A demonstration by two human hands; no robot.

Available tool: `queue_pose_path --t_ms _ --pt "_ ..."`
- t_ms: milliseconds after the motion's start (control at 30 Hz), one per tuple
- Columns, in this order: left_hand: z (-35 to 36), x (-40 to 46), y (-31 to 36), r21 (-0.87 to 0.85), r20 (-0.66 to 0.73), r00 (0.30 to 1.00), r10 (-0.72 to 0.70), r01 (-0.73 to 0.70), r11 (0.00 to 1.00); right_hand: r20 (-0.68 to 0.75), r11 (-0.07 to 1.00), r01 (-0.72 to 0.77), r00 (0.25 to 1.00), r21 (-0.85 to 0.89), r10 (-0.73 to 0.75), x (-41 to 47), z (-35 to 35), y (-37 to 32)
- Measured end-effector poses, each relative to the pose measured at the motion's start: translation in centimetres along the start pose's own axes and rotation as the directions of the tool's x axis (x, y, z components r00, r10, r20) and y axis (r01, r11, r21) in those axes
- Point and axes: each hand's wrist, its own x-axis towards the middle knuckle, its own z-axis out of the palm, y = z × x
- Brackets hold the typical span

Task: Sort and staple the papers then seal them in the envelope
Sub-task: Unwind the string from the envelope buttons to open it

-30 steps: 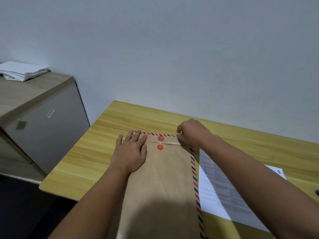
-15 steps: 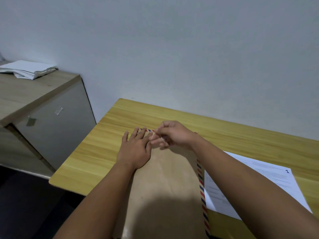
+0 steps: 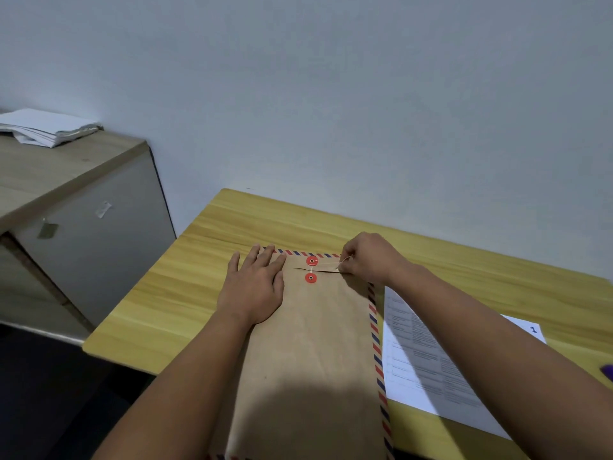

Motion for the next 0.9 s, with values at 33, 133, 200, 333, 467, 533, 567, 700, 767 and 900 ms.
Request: queue_pose_path --t_ms 33,133,200,333,467,533,567,700,767,900 --pt "0.0 0.0 0.0 0.000 0.001 1.000 -0.001 0.001 1.000 -0.022 1.000 0.002 1.000 -0.009 -0.002 0.3 0.0 0.1" --pt "-0.1 0.0 0.0 -0.002 0.003 1.000 0.000 0.000 1.000 -0.081 0.996 -0.029 0.996 0.082 0.036 1.4 0.0 0.0" --pt "-0.1 0.0 0.1 -0.007 -0.001 1.000 -0.001 0.001 1.000 -0.046 0.981 -0.011 0.999 0.191 0.020 2.1 -0.2 -0.4" --pt "0.0 0.0 0.0 0.002 0.003 1.000 -0.001 0.001 1.000 0.137 0.893 0.051 0.983 0.448 -0.125 2.2 -0.2 -2.5" --pt "-0.1 0.0 0.1 0.005 0.000 1.000 0.002 -0.002 1.000 -0.095 0.763 0.029 0.995 0.646 0.043 3.2 1.5 -4.6" --pt "-0.1 0.0 0.0 0.007 -0.001 1.000 0.003 -0.003 1.000 -0.139 0.692 -0.038 0.970 0.721 0.198 3.8 2.0 -4.8" --pt "-0.1 0.0 0.1 0.007 -0.004 1.000 0.004 -0.004 1.000 -0.141 0.645 -0.073 0.952 0.761 0.273 4.0 2.1 -4.7" --pt "0.1 0.0 0.0 0.000 -0.010 1.000 -0.001 0.001 1.000 -0.041 0.336 -0.127 0.891 0.933 0.451 3.8 1.8 -3.7" --pt "0.1 0.0 0.0 0.001 -0.006 1.000 0.000 0.000 1.000 0.049 0.167 -0.130 0.906 0.977 0.421 3.4 1.5 -3.3" --pt "0.1 0.1 0.0 0.012 0.003 1.000 0.003 -0.003 1.000 0.150 0.239 -0.224 0.945 0.945 0.291 2.3 1.5 -2.7"
